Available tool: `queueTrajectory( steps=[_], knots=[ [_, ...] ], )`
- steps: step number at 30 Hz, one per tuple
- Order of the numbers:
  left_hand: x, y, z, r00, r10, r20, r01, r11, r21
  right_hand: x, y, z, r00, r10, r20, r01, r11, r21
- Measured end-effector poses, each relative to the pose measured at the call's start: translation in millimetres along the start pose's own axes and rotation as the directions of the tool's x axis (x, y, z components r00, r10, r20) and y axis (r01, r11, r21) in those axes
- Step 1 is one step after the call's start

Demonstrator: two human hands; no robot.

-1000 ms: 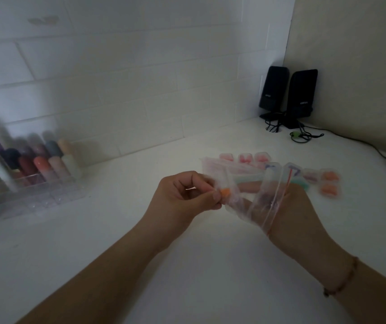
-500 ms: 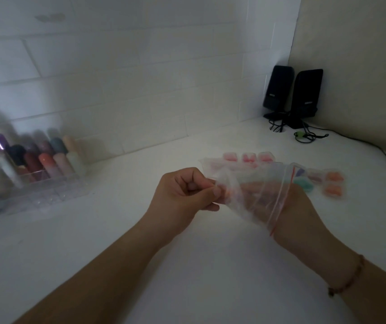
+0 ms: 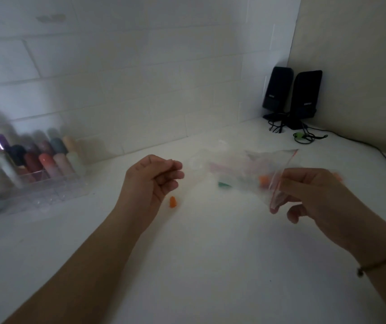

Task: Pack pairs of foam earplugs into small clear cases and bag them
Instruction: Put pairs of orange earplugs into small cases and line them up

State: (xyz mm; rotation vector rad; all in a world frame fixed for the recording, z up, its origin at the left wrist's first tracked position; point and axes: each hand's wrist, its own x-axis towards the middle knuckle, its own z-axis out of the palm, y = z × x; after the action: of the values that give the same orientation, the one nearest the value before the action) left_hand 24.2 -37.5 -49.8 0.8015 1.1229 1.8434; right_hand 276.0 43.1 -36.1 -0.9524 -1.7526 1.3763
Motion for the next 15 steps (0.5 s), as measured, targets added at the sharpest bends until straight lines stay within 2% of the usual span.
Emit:
queueTrajectory(
  steps=[2, 5, 7, 8, 10, 11, 12, 13, 15],
  knots=[
    [2, 6, -7, 0.988, 0.154, 0.009, -0.154, 0.979, 0.132, 3, 4, -8, 0.996, 0.068, 0.064, -0.059, 0.989, -0.133],
    [6, 21, -22, 0.942, 0.331, 0.05, -0.333, 0.912, 0.238, 2, 7, -13, 0.96, 0.218, 0.178, -0.146, 0.926, -0.347],
    [10, 28, -38, 0.914, 0.378, 0.144, -0.401, 0.794, 0.457, 0, 0, -18, 0.951, 0.264, 0.162, -0.172, 0.884, -0.434],
    [11, 29, -47, 0.924, 0.327, 0.199, -0.377, 0.689, 0.619, -1, -3, -23, 0.95, 0.273, 0.15, -0.177, 0.869, -0.461],
    [13, 28, -63, 0.964, 0.091, 0.25, -0.266, 0.406, 0.875, -1, -7, -40, 0.958, 0.267, 0.099, -0.188, 0.855, -0.484],
    [13, 26, -67, 0.967, -0.03, 0.253, -0.235, 0.279, 0.931, -1, -8, -49, 0.964, 0.262, 0.056, -0.204, 0.853, -0.481],
    [12, 23, -68, 0.958, -0.125, 0.258, -0.23, 0.197, 0.953, 1, -7, -61, 0.967, 0.253, -0.011, -0.229, 0.853, -0.469],
    [12, 19, -67, 0.946, -0.184, 0.267, -0.237, 0.171, 0.956, 4, -5, -73, 0.965, 0.242, -0.105, -0.263, 0.861, -0.434],
    [13, 15, -63, 0.929, -0.212, 0.305, -0.261, 0.21, 0.942, 7, 4, -91, 0.944, 0.211, -0.255, -0.287, 0.905, -0.315]
  ],
)
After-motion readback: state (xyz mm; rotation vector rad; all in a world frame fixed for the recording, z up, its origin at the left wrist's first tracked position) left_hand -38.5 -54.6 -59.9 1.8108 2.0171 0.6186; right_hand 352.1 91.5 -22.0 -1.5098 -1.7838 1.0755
